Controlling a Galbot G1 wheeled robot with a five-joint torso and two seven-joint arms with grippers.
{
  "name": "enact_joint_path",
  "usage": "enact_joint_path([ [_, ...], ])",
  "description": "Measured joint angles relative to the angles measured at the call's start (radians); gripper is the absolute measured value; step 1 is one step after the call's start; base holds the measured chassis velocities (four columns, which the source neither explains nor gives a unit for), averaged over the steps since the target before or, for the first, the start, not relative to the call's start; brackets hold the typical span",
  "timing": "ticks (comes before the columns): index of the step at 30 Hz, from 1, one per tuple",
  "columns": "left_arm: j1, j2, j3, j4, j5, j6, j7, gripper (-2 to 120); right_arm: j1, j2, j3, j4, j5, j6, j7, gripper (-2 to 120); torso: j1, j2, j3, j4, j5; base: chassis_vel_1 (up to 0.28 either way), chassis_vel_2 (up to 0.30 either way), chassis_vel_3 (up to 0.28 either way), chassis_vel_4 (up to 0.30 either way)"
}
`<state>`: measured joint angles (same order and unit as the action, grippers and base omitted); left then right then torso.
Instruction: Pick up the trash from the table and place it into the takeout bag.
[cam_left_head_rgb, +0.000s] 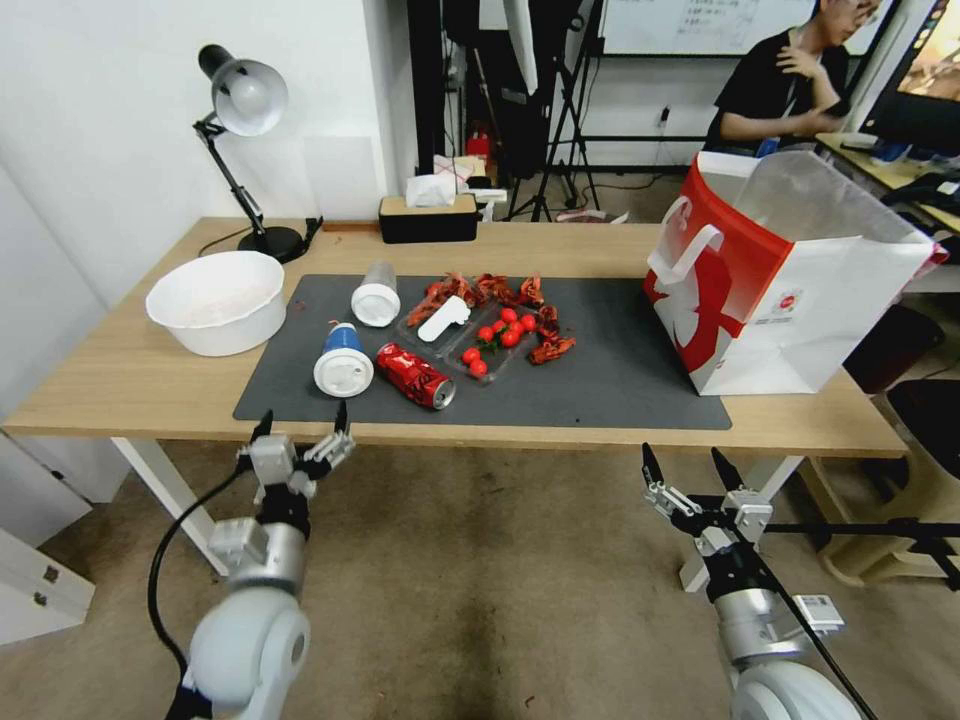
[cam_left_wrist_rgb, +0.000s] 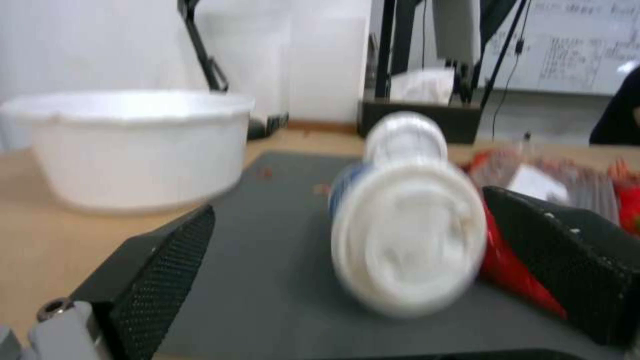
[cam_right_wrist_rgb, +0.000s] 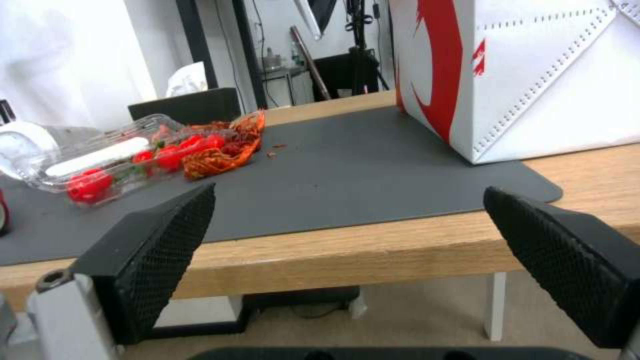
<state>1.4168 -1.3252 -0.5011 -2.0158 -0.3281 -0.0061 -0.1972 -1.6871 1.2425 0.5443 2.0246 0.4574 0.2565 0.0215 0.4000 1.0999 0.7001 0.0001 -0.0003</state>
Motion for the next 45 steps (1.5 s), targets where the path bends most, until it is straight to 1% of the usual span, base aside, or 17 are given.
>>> enact_joint_path([
  [2, -0.081, 0.040, 0.013, 0.020, -0.035, 0.034, -0.017, 100, 0.002, 0.001, 0.002, 0.001, -0.003, -0.004, 0.003, 100, 0.000, 0.000, 0.000, -0.0004, 0.0003, 0.000, 0.000, 0.000, 0.000],
  [3, -0.111, 0.055, 0.020, 0.025, -0.048, 0.053, -0.025, 100, 0.003, 0.003, 0.001, 0.001, -0.005, -0.006, 0.003, 100, 0.000, 0.000, 0.000, -0.0001, 0.0000, 0.000, 0.000, 0.000, 0.000],
  [4, -0.111, 0.055, 0.020, 0.025, -0.048, 0.053, -0.025, 100, 0.003, 0.003, 0.001, 0.001, -0.005, -0.006, 0.003, 100, 0.000, 0.000, 0.000, -0.0001, 0.0000, 0.000, 0.000, 0.000, 0.000],
  [7, -0.192, 0.098, 0.058, 0.035, -0.101, 0.108, -0.059, 100, 0.007, 0.010, -0.002, -0.002, -0.013, -0.010, 0.005, 100, 0.000, 0.000, 0.000, -0.0002, 0.0004, 0.000, 0.000, 0.000, 0.000],
  [9, -0.205, 0.105, 0.069, 0.036, -0.116, 0.122, -0.069, 100, 0.007, 0.011, -0.002, -0.003, -0.015, -0.010, 0.005, 100, 0.000, 0.000, 0.000, 0.0000, 0.0003, 0.000, 0.000, 0.000, 0.000],
  [11, -0.236, 0.121, 0.104, 0.033, -0.174, 0.187, -0.115, 100, 0.006, 0.013, -0.002, -0.004, -0.018, -0.012, 0.006, 100, 0.000, 0.000, 0.000, 0.0000, 0.0003, 0.000, 0.000, 0.000, 0.000],
  [12, -0.236, 0.121, 0.104, 0.033, -0.174, 0.187, -0.115, 100, 0.006, 0.013, -0.002, -0.004, -0.018, -0.012, 0.006, 100, 0.000, 0.000, 0.000, 0.0000, 0.0003, 0.000, 0.000, 0.000, 0.000],
  [15, -0.264, 0.130, 0.138, 0.029, -0.221, 0.262, -0.167, 100, 0.004, 0.013, 0.002, -0.004, -0.020, -0.013, 0.008, 100, 0.000, 0.000, 0.000, -0.0001, 0.0003, 0.000, 0.000, 0.000, 0.000],
  [16, -0.264, 0.130, 0.138, 0.029, -0.221, 0.262, -0.167, 100, 0.004, 0.013, 0.002, -0.004, -0.020, -0.013, 0.008, 100, 0.000, 0.000, 0.000, -0.0001, 0.0003, 0.000, 0.000, 0.000, 0.000],
  [17, -0.271, 0.131, 0.144, 0.029, -0.227, 0.279, -0.178, 100, 0.003, 0.013, 0.003, -0.004, -0.021, -0.013, 0.008, 100, 0.000, 0.000, 0.000, -0.0001, 0.0003, 0.000, 0.000, 0.000, 0.000],
  [18, -0.286, 0.134, 0.155, 0.030, -0.241, 0.318, -0.203, 100, 0.000, 0.013, 0.005, -0.004, -0.024, -0.014, 0.009, 100, 0.000, 0.000, 0.000, -0.0001, 0.0004, 0.000, 0.000, 0.000, 0.000],
  [19, -0.297, 0.135, 0.163, 0.032, -0.249, 0.340, -0.226, 100, -0.003, 0.014, 0.007, -0.002, -0.026, -0.014, 0.009, 100, 0.000, 0.000, 0.000, -0.0001, 0.0003, 0.000, 0.000, 0.000, 0.000],
  [21, -0.301, 0.136, 0.166, 0.034, -0.252, 0.348, -0.235, 100, -0.004, 0.014, 0.007, -0.001, -0.027, -0.014, 0.009, 100, 0.000, 0.000, 0.000, -0.0002, 0.0003, 0.000, 0.000, 0.000, 0.000],
  [23, -0.318, 0.139, 0.175, 0.039, -0.279, 0.382, -0.266, 100, -0.008, 0.015, 0.011, 0.000, -0.030, -0.014, 0.010, 100, 0.000, 0.000, 0.000, -0.0001, 0.0003, 0.000, 0.000, 0.000, 0.000],
  [35, -0.340, 0.146, 0.195, 0.057, -0.343, 0.456, -0.322, 100, -0.012, 0.017, 0.016, 0.003, -0.033, -0.010, 0.010, 100, 0.000, 0.000, 0.000, -0.0001, 0.0003, 0.000, 0.000, 0.000, 0.000],
  [43, -0.340, 0.156, 0.190, 0.072, -0.377, 0.459, -0.336, 99, -0.012, 0.018, 0.013, -0.002, -0.050, -0.005, 0.010, 100, 0.000, 0.000, 0.000, -0.0001, 0.0003, 0.000, 0.000, 0.000, 0.000],
  [45, -0.339, 0.156, 0.187, 0.076, -0.380, 0.457, -0.338, 87, -0.011, 0.020, 0.010, -0.005, -0.052, -0.003, 0.010, 100, 0.000, 0.000, 0.000, -0.0001, 0.0003, 0.000, 0.000, 0.000, 0.000],
])
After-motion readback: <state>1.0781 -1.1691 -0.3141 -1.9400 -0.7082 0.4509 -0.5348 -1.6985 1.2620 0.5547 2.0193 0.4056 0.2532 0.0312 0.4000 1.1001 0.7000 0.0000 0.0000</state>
